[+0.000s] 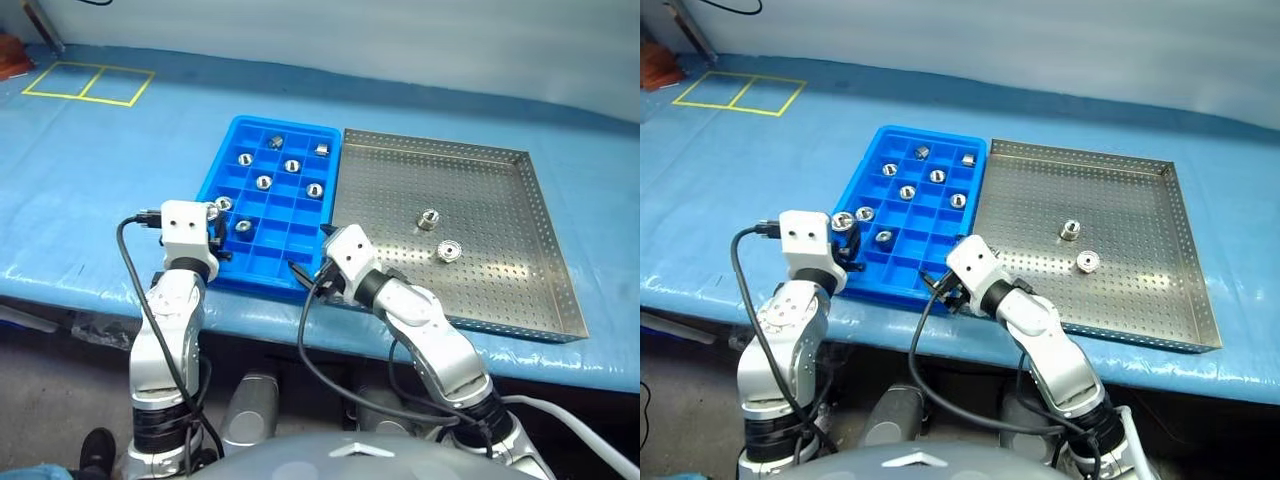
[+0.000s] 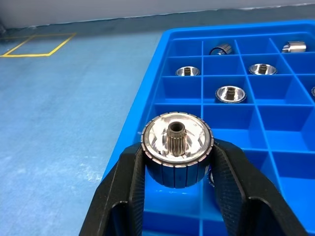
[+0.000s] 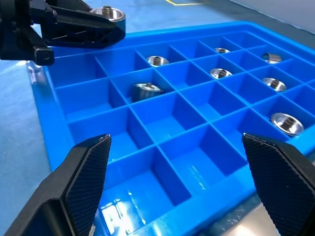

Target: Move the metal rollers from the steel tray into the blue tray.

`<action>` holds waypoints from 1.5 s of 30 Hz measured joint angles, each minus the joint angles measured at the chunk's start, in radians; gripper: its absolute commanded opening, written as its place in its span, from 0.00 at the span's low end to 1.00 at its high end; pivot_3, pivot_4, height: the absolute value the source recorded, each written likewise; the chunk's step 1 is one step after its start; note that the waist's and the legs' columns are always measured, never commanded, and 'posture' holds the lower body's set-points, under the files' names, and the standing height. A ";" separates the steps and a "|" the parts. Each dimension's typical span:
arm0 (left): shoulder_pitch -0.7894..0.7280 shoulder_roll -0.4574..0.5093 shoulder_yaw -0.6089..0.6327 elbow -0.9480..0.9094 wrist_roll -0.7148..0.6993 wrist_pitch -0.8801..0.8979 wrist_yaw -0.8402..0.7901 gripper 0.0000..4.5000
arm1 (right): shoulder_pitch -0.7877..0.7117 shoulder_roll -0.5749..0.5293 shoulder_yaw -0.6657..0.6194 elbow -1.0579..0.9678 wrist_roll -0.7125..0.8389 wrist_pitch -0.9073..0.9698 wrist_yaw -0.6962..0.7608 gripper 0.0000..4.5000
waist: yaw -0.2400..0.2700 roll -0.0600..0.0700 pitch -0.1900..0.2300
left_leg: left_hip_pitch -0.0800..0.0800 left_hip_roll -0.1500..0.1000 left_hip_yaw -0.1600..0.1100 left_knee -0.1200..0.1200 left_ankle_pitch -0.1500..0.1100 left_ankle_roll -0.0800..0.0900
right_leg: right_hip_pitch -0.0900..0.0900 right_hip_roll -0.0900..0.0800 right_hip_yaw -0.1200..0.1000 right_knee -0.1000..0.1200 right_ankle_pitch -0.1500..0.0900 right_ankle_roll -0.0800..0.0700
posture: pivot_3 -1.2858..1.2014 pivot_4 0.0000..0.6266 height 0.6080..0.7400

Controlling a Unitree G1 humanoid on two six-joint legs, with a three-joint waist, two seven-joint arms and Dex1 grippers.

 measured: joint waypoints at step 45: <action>-0.056 0.134 -0.232 0.323 -0.203 -0.475 -0.349 0.99 | -0.315 0.135 -0.554 0.453 -0.064 0.242 -0.502 1.00 | -0.055 0.001 0.000 | -0.001 0.000 0.001 -0.003 0.001 0.000 | -0.002 0.000 -0.001 0.000 0.000 -0.003 | 0.55 0.24 1.00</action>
